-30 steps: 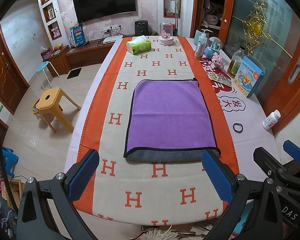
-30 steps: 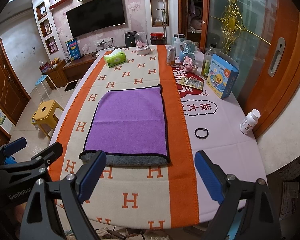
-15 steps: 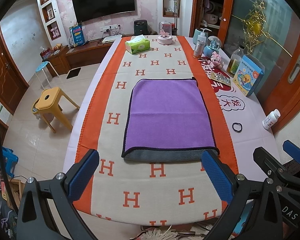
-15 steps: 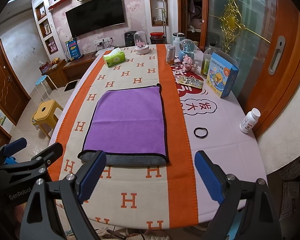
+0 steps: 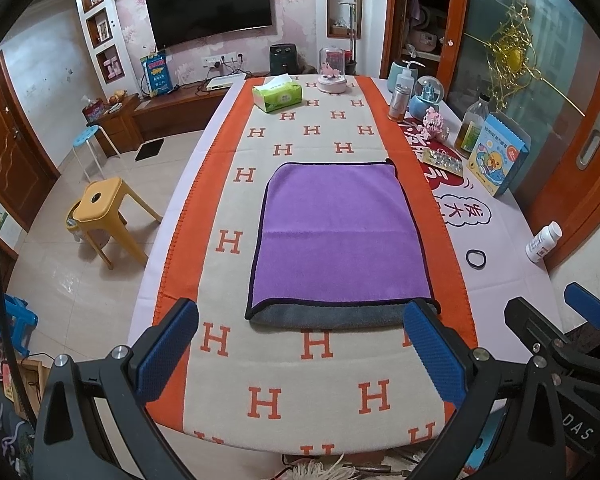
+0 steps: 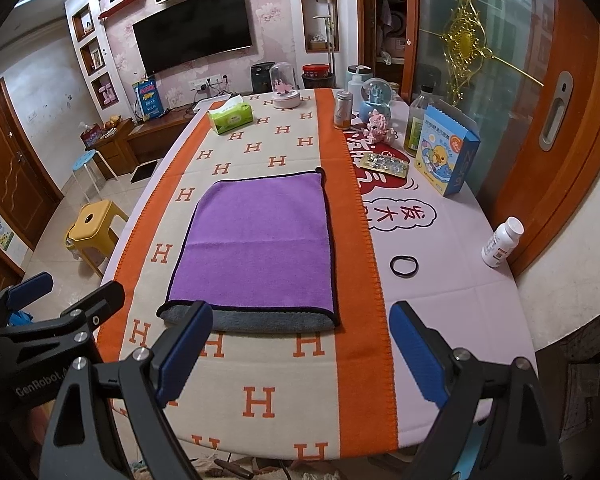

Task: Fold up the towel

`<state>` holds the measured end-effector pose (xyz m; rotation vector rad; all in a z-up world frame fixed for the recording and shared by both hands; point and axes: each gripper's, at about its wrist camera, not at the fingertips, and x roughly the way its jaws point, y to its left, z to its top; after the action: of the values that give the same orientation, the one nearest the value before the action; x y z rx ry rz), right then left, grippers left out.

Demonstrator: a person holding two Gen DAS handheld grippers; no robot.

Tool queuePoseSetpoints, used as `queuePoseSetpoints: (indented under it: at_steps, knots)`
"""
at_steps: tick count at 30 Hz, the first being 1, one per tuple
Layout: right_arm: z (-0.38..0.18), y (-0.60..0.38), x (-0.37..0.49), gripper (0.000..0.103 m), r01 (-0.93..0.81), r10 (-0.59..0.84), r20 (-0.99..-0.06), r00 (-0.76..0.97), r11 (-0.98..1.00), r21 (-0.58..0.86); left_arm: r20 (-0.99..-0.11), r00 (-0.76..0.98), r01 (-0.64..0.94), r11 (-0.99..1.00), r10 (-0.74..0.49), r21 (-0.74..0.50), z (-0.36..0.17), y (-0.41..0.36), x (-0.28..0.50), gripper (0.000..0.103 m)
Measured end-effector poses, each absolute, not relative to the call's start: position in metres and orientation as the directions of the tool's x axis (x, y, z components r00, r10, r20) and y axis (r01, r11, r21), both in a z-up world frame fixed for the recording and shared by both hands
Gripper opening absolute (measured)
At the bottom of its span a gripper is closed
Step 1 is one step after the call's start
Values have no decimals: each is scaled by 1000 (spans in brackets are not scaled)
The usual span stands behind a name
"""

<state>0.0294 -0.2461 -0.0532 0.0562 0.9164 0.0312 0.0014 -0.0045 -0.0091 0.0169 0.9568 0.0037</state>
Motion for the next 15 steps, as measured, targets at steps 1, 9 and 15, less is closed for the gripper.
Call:
queuePoseSetpoints:
  at_steps: [1,9,15]
  knots:
    - [-53,-247,29,90,-4,52,-792,608,998,63,-817,576,3,1000,10,14,-9,-4,1,102]
    - [-53,-251,38,90,-21,63,-788,613,998,63,-815,580,-18,1000,21,13,-4,-4,4,102]
    - [-51,-257,43,90,-44,74,-781,620,997,59,-804,594,-25,1000,24,11,-2,-8,7,102]
